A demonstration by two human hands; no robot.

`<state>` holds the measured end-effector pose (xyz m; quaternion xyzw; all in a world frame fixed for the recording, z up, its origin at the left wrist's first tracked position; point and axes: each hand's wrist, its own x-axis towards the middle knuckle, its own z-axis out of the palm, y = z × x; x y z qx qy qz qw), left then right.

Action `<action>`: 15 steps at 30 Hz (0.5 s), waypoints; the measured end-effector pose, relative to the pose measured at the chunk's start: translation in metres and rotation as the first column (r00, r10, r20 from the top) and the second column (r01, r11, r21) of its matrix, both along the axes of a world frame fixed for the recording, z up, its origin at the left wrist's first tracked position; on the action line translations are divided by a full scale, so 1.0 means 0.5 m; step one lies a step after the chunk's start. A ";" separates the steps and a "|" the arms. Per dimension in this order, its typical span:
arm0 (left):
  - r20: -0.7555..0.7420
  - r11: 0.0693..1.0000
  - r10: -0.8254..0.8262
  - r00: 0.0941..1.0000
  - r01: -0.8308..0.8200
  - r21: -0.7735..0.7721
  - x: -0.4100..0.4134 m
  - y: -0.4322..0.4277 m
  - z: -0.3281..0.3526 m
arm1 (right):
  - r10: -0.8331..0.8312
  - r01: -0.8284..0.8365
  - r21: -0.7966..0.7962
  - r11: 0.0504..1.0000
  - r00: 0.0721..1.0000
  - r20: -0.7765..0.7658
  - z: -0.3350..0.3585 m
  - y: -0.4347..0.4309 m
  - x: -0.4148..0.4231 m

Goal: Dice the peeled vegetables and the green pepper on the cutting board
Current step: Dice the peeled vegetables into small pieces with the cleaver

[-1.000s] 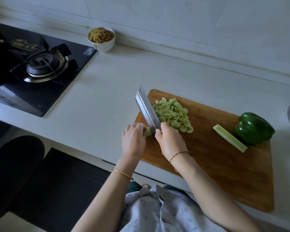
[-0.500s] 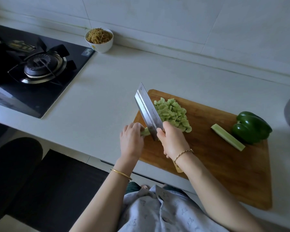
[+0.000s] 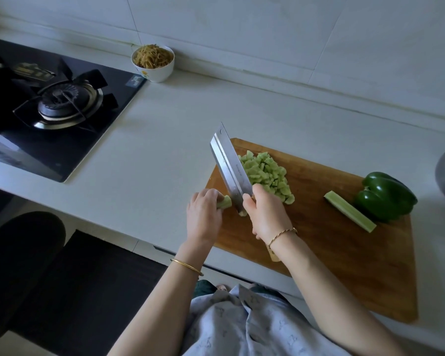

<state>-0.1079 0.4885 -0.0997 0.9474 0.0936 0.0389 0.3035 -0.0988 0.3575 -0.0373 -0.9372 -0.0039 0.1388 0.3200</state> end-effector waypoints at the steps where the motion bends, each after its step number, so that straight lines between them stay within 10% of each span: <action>1: 0.001 1.000 0.002 1.000 -0.002 0.002 0.001 -0.001 0.000 | 0.006 -0.006 0.004 1.000 1.000 0.004 0.003 -0.001 0.000; 15: -0.002 1.000 -0.013 1.000 0.013 0.000 0.001 0.003 -0.004 | 0.050 -0.053 -0.067 0.996 0.998 -0.043 -0.007 0.013 -0.004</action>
